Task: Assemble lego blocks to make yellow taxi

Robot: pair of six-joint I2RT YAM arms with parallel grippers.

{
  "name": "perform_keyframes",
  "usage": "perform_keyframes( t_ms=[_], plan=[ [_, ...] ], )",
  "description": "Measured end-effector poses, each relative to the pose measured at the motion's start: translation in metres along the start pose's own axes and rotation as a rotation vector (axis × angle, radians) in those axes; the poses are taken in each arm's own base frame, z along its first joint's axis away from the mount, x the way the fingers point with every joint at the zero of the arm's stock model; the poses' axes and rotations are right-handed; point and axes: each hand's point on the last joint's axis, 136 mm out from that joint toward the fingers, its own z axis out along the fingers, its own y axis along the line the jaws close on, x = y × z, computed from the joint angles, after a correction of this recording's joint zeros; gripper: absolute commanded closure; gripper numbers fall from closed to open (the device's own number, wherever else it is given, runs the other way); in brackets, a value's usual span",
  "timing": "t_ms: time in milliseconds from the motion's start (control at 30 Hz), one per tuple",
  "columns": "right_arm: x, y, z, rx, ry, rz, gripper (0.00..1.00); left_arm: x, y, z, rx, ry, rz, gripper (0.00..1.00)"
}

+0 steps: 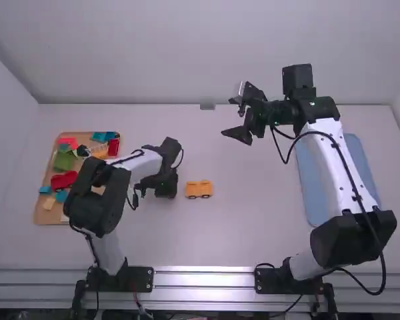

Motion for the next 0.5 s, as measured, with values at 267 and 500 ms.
perform_keyframes(
  t_ms=[267, 500],
  plan=[
    [0.0, 0.0, 0.0, 0.0, 0.0, 0.001, 0.01, -0.014, -0.001, -0.001, 0.016, -0.077, -0.024, 0.52],
    [-0.001, 0.001, 0.001, -0.004, -0.001, -0.001, 0.01, -0.016, -0.015, -0.001, 0.078, -0.098, -0.033, 0.01]
  ],
)
